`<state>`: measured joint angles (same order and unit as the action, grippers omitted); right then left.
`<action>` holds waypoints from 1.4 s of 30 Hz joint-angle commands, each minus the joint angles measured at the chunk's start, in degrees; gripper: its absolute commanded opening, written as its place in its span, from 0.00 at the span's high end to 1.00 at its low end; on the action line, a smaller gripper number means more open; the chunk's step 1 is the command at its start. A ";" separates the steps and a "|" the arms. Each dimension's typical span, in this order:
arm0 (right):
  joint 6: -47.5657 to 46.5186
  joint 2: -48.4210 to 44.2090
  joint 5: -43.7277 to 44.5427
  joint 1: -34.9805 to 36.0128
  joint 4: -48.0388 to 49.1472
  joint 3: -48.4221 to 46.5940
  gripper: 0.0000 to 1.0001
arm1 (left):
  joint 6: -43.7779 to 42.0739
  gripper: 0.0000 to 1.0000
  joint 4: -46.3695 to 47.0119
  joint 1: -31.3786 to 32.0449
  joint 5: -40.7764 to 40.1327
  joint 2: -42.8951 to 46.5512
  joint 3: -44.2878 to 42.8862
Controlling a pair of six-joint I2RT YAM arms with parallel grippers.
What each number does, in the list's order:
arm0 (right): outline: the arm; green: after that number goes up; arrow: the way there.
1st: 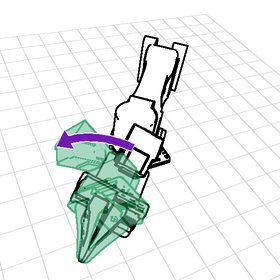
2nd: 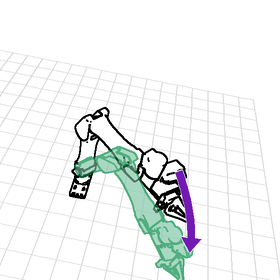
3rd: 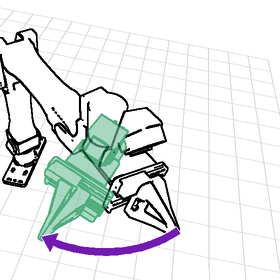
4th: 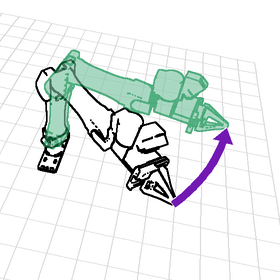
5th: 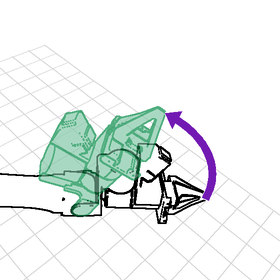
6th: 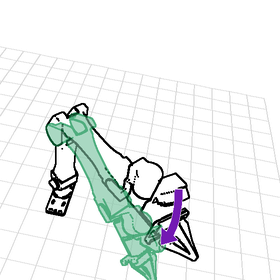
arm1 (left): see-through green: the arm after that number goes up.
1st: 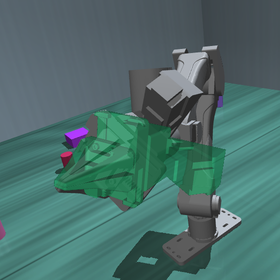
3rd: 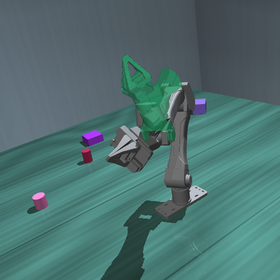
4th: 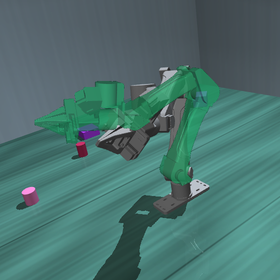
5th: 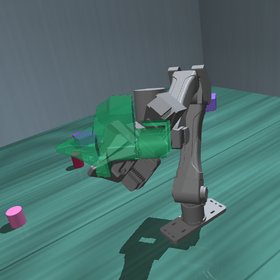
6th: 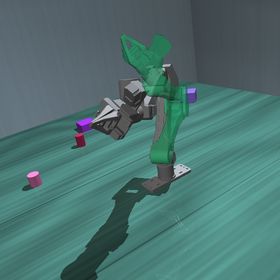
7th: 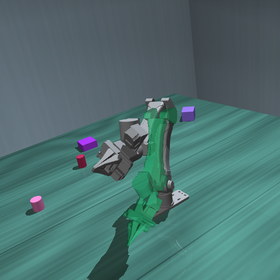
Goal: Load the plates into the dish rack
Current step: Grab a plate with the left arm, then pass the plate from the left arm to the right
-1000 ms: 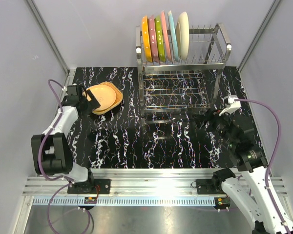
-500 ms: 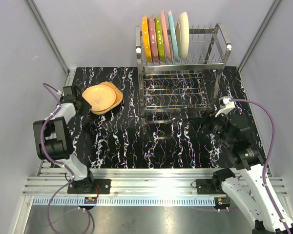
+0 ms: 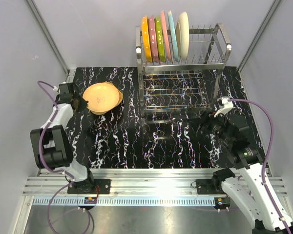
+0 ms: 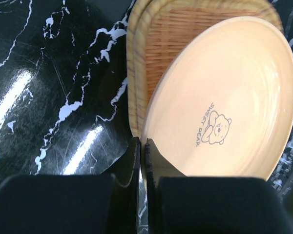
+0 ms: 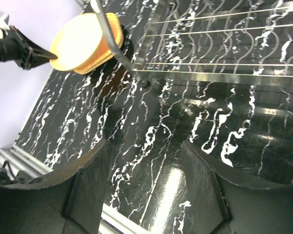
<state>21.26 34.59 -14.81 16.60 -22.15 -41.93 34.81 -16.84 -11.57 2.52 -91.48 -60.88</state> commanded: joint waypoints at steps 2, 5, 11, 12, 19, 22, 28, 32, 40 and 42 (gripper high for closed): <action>-0.43 -1.36 -4.52 0.19 2.81 -0.26 0.34 | 0.96 1.00 2.34 -0.03 4.32 9.29 0.41; -0.34 -1.63 -6.90 0.27 3.61 -0.17 0.34 | 1.58 1.00 2.51 -0.03 6.09 14.56 2.17; 0.27 -3.03 -11.56 0.27 4.92 0.44 0.37 | 1.49 1.00 0.50 1.63 10.83 25.11 7.87; 0.63 -3.47 -11.39 0.27 5.27 1.23 0.37 | 1.40 1.00 -0.73 2.08 11.01 28.17 8.84; -0.77 -1.72 -13.41 2.73 5.28 -0.16 0.34 | -0.18 1.00 -7.76 11.83 8.56 40.67 16.05; -1.04 0.03 -8.51 8.41 5.02 -1.31 0.32 | 0.00 1.00 -11.00 17.71 6.71 45.42 17.81; -3.84 6.62 11.05 30.19 2.57 -3.85 0.26 | -6.67 1.00 -18.30 28.68 6.44 45.09 15.02; -4.21 8.04 28.14 43.50 -0.43 -6.84 0.21 | -11.16 1.00 -22.18 35.91 1.61 40.25 9.47; -3.32 18.98 46.77 61.07 -2.37 -9.39 0.00 | -14.33 1.00 -20.42 40.57 3.54 33.05 6.31; -4.99 24.18 53.96 66.53 -2.37 -11.58 0.01 | -15.56 1.00 -22.52 41.54 2.41 30.67 4.82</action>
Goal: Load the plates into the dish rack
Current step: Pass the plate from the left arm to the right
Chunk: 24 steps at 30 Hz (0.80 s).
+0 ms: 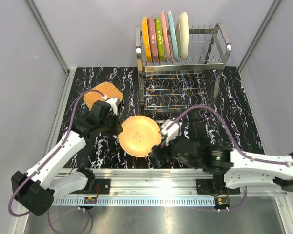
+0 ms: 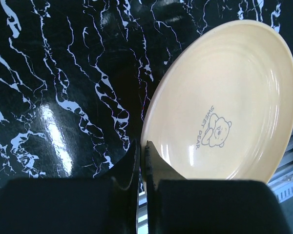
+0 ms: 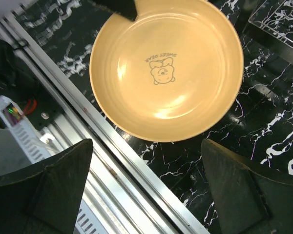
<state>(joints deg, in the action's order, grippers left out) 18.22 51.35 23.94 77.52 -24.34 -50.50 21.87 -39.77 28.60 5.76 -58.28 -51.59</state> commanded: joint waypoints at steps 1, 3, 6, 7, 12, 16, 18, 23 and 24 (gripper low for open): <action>-1.87 12.67 17.26 6.93 -0.53 -4.24 0.00 | -2.79 1.00 -0.82 1.37 -1.10 -4.80 -6.40; -1.87 17.44 21.56 10.00 -1.15 -7.58 0.00 | -3.58 1.00 -2.94 1.37 -0.75 -6.40 -7.90; -2.57 25.36 26.40 14.40 -1.24 -12.07 0.00 | -4.02 1.00 -3.91 1.37 0.56 -7.02 -9.23; -2.66 28.42 27.03 15.03 -1.33 -13.99 0.00 | -4.11 1.00 -4.09 1.37 0.92 -6.76 -9.49; -4.06 35.47 27.99 15.91 -0.98 -17.08 0.01 | -4.11 1.00 -5.14 1.37 4.34 -5.53 -9.58; -6.26 40.13 30.54 15.91 0.08 -17.18 0.00 | -4.03 1.00 -5.93 1.37 8.29 -4.74 -9.14; -6.53 41.37 33.95 15.21 -1.05 -17.17 0.00 | -4.03 1.00 -5.85 1.37 11.18 -4.74 -8.70; -6.95 44.62 40.03 11.44 -5.81 -18.49 0.00 | -5.08 1.00 -7.25 1.37 14.63 -4.47 -7.82; -8.10 44.62 40.39 10.99 -5.20 -18.32 0.00 | -5.25 1.00 -7.43 1.37 15.33 -4.39 -7.56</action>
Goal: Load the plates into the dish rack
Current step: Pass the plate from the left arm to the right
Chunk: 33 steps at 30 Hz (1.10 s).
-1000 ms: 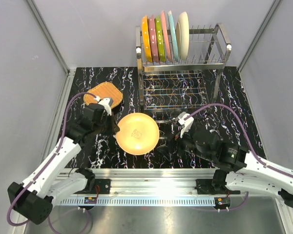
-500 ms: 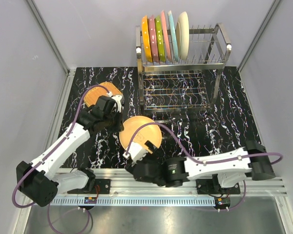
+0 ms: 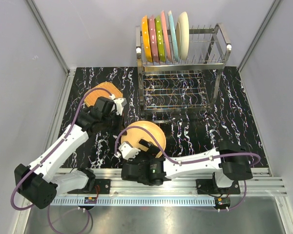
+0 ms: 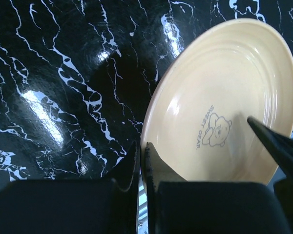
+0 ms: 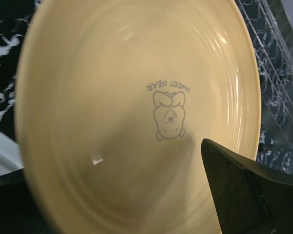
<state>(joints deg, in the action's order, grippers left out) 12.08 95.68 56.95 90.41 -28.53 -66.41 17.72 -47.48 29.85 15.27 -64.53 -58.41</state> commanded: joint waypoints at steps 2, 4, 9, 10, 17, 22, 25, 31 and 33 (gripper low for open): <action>-5.99 -0.05 7.21 -2.52 0.58 -1.09 0.00 | -1.71 1.00 0.03 0.13 6.96 1.60 -0.74; -7.76 -0.67 6.60 -3.57 2.34 0.40 0.00 | -1.98 1.00 0.11 0.13 9.95 1.08 -0.56; -11.73 -2.16 6.60 -3.66 4.02 2.08 0.04 | -2.51 1.00 0.73 0.21 14.35 -0.94 -0.56; -11.72 -2.34 6.68 -3.66 3.66 1.90 0.06 | -2.51 1.00 0.64 0.21 14.35 -1.12 -0.56; -14.27 -2.25 9.84 -3.05 -1.16 -1.08 0.26 | -3.12 0.95 0.81 0.83 13.92 -4.11 -1.09; -15.33 -3.39 9.93 -2.52 -1.35 -2.14 0.48 | -3.30 0.86 0.99 0.92 13.74 -5.78 -1.97; -16.73 -3.75 12.48 -1.99 -1.44 -2.06 0.69 | -3.21 0.85 1.25 0.92 14.35 -6.39 -2.49; -16.13 -5.50 12.66 -1.99 -1.17 -1.35 0.80 | -3.56 0.64 1.08 0.92 14.70 -7.98 -3.73; -16.03 -7.51 11.61 -1.99 0.23 -0.57 0.81 | -3.56 0.58 1.25 0.92 14.61 -8.15 -3.99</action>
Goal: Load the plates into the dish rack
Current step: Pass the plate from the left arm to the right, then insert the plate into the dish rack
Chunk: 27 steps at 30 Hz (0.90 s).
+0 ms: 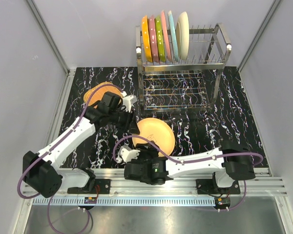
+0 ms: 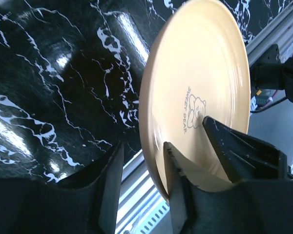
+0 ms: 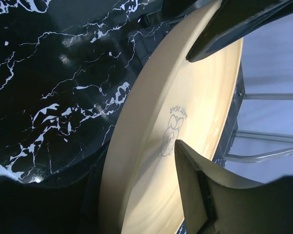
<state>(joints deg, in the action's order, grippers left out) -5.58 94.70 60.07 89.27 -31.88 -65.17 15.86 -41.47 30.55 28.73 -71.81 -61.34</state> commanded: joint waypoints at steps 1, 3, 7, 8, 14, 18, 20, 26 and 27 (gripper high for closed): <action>2.93 -7.32 7.70 -0.86 3.40 -1.28 0.83 | -1.62 0.58 -4.06 0.22 1.24 -0.87 -0.97; 3.82 -10.04 5.24 -0.86 4.10 -0.49 0.86 | -0.92 0.54 -3.27 0.22 1.42 -0.61 -1.50; 8.38 -15.05 -1.52 -1.21 5.25 1.35 0.89 | 4.34 0.01 -0.20 0.13 -5.24 2.02 -3.26; 9.44 -16.11 -5.89 -1.82 5.77 1.79 0.89 | 5.31 0.01 0.68 -0.13 -8.31 4.20 -3.69; 16.91 -21.21 -14.02 -3.49 8.50 7.24 0.91 | 10.25 0.01 9.48 -2.59 -10.96 11.16 -4.48; 20.60 -25.78 -15.33 -4.46 9.02 8.74 0.90 | 6.92 0.01 15.43 -3.21 -15.45 15.02 -3.09; 21.05 -30.42 -17.96 -5.86 9.99 9.53 0.87 | 5.86 0.01 17.73 -3.30 -18.60 16.96 -0.55; 19.48 -40.54 -23.51 -15.00 10.78 11.99 0.91 | 5.15 0.01 29.58 -3.39 -21.53 17.05 8.15; 18.69 -41.25 -23.95 -15.70 10.96 11.99 0.92 | 5.41 0.01 35.09 -3.39 -21.35 17.06 9.73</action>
<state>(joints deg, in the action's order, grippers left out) 13.26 56.27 38.96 75.40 -24.67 -53.39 22.33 -19.59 27.33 9.72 -54.22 -55.79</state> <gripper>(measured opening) 0.543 0.988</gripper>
